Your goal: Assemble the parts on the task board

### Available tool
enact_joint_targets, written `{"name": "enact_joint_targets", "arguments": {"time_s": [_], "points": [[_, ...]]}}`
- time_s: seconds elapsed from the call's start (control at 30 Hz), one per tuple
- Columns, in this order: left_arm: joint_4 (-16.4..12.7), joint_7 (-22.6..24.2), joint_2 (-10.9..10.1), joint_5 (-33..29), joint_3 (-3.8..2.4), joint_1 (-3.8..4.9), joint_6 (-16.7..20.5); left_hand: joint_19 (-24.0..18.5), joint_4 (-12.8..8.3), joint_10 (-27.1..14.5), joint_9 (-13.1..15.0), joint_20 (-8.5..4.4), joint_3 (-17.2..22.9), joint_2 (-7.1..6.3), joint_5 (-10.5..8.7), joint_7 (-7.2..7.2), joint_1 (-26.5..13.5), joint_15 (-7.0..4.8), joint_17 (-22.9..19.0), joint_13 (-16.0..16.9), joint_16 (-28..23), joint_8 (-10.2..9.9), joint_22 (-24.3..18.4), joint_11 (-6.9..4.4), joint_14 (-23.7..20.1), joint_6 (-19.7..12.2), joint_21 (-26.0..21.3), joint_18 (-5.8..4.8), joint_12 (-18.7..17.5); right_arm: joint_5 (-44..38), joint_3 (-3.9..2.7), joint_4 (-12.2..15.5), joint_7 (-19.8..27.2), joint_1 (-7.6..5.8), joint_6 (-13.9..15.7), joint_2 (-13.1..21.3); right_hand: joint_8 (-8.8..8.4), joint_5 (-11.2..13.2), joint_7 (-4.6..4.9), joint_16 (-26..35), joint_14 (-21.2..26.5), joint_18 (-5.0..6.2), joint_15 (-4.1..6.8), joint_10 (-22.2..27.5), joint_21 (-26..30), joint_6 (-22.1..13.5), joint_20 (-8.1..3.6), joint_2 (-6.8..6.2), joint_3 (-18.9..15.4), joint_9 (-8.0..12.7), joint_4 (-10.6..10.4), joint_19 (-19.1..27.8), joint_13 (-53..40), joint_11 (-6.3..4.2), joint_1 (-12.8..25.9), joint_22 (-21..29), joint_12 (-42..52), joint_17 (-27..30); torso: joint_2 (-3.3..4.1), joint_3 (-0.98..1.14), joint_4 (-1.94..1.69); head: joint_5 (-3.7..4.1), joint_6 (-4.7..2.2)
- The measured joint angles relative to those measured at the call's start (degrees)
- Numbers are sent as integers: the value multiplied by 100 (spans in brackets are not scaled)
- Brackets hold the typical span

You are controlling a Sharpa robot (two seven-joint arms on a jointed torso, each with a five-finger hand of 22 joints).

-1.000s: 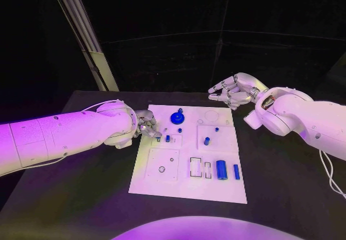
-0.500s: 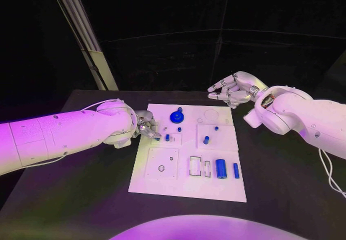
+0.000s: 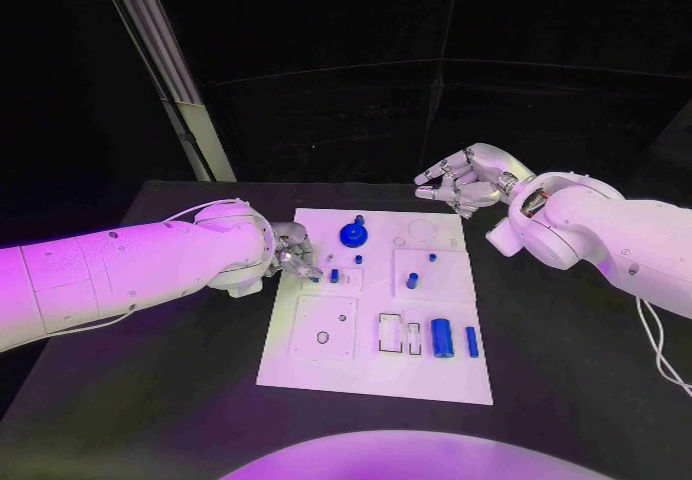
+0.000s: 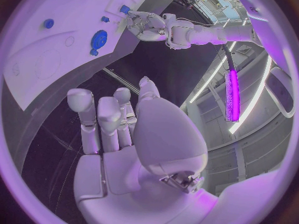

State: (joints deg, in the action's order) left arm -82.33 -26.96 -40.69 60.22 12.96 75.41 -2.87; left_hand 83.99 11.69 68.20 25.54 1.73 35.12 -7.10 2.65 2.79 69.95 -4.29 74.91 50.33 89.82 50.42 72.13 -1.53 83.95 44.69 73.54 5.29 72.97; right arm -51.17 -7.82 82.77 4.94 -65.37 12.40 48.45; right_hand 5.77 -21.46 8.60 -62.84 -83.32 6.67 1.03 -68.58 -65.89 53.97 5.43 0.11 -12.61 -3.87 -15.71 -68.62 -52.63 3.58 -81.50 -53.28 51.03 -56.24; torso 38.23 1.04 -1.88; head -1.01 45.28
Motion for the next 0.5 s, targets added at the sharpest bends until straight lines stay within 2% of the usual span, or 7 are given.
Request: {"name": "enact_joint_targets", "arguments": {"time_s": [0.2, 0.27, 0.33, 0.5], "points": [[18, 3, 14, 2, 0, -1, -9, 0, 0, 20, -14, 0, 0, -2, 0, -23, -18, 0, 0, 0, 0, 21, 0, 20, 0, 40, 0, 0, 0, 0, 0, 0, -5, 0, -2, 1, 0, 0, 0, 0, 0, 0, 0, 0, 0, 0, 0, 0, 0, 0, 0, 0, 0, 0, 0, 12, 0, 0, 1, -1, -2, -4, 5], [28, 3, 20, 3, -1, -1, -12, 0, -162, 30, -31, 0, 162, -46, -2, -33, -168, -21, 0, 10, 0, 22, 0, 10, 21, 90, 0, 0, 0, 0, 0, 0, -5, 0, -2, 1, 0, 0, 0, 0, 0, 0, 0, 0, 0, 0, 0, 0, 0, 0, 0, 0, 1, 0, 0, 12, 0, 0, 2, -1, -2, -11, 10], [37, 0, 29, 5, -2, -1, -14, 0, -198, 52, -43, 0, 196, -91, -2, -43, -279, -23, 0, 37, 0, 28, 2, -10, 19, 123, 0, 0, 0, 0, 0, 0, -6, 0, -2, 0, 0, 0, 0, 0, 0, 0, 0, 0, 0, 0, 0, 0, 0, 0, 0, 0, 9, 0, 0, 12, 0, 0, 3, -2, -2, -12, 18], [54, -19, 41, 8, -2, -1, -21, 3, -82, 102, -85, -3, 13, -162, 3, -55, -485, -43, 0, 122, 0, 39, 26, -22, 0, 196, 0, 0, 47, 0, 0, 2, -7, 0, -3, -1, 0, 0, 0, 0, 0, 0, 0, 0, 0, 0, 0, 0, 0, 0, 0, 0, 10, 0, 0, 12, 0, 0, 5, -3, 1, -13, 31]]}}
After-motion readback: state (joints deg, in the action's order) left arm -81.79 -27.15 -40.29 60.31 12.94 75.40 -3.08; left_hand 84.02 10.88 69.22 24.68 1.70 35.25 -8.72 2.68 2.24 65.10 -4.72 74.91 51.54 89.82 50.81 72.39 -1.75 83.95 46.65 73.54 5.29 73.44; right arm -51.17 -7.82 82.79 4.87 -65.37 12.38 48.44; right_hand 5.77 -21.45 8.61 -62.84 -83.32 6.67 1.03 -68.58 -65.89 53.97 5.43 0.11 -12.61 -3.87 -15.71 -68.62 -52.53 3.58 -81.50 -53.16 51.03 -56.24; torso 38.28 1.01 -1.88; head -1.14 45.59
